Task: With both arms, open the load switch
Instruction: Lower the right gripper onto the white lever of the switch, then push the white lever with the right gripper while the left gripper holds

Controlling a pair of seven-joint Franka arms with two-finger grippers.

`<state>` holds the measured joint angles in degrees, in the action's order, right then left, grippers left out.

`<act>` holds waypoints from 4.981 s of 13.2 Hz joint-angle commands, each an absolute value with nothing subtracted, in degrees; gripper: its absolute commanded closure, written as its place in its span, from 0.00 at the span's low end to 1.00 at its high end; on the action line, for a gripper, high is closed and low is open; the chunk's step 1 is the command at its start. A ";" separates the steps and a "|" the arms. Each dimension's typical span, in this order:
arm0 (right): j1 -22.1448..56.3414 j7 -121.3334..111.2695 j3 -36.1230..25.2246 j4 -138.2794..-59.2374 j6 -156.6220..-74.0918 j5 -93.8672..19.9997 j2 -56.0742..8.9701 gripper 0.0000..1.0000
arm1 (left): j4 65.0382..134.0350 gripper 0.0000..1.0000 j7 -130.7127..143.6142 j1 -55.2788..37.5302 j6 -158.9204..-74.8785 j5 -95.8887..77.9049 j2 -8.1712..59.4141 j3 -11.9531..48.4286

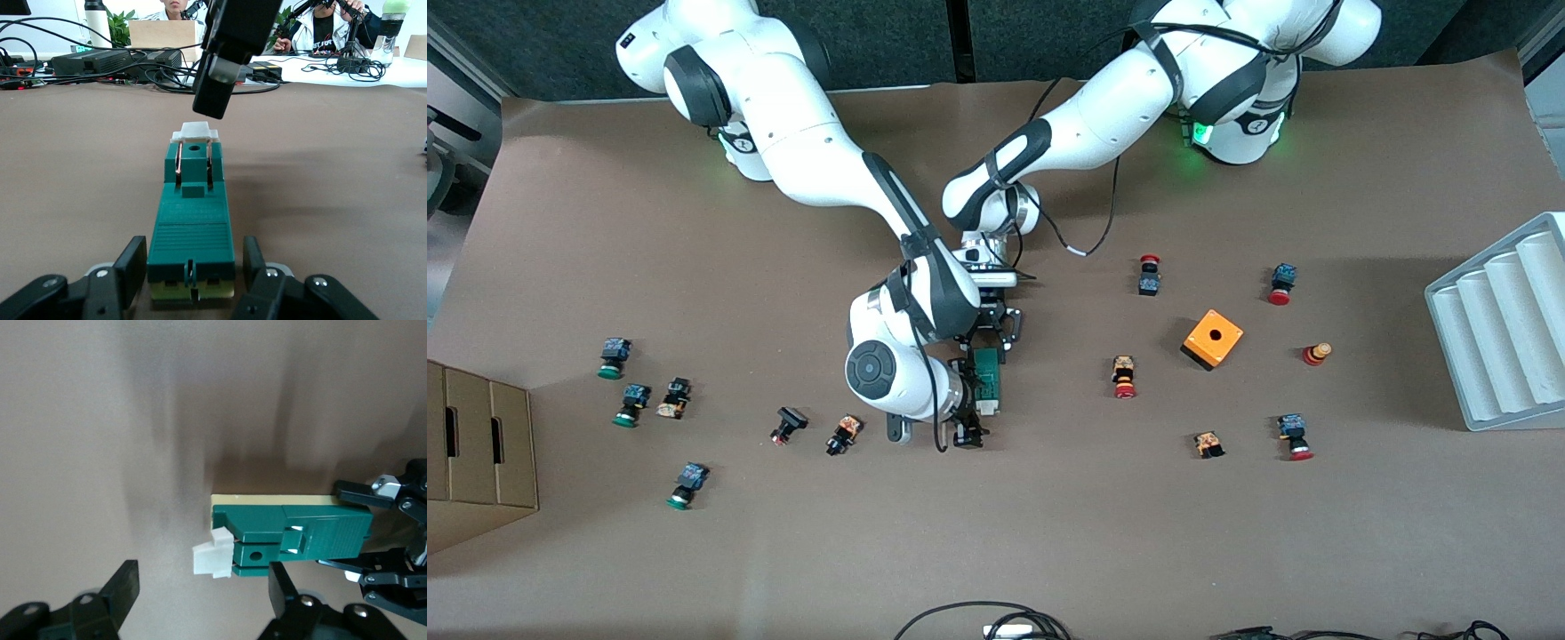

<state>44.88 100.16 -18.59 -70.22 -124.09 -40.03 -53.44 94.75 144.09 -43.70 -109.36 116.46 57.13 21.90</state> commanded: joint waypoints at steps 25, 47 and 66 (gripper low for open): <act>46.67 102.48 -19.51 -68.03 -124.45 -43.59 -56.87 0.38 | 93.52 0.36 144.14 -44.82 -108.46 117.51 58.01 21.01; 45.97 101.87 -19.16 -71.10 -122.87 -42.98 -53.18 0.59 | 93.25 0.38 143.17 -44.82 -108.63 117.51 57.92 20.65; 46.32 102.22 -18.02 -72.33 -123.66 -42.98 -53.09 0.63 | 93.25 0.39 143.09 -44.82 -108.63 117.51 57.92 20.65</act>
<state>45.92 102.17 -18.91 -70.82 -123.43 -41.61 -54.04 94.64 143.73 -43.88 -109.35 116.96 57.20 21.30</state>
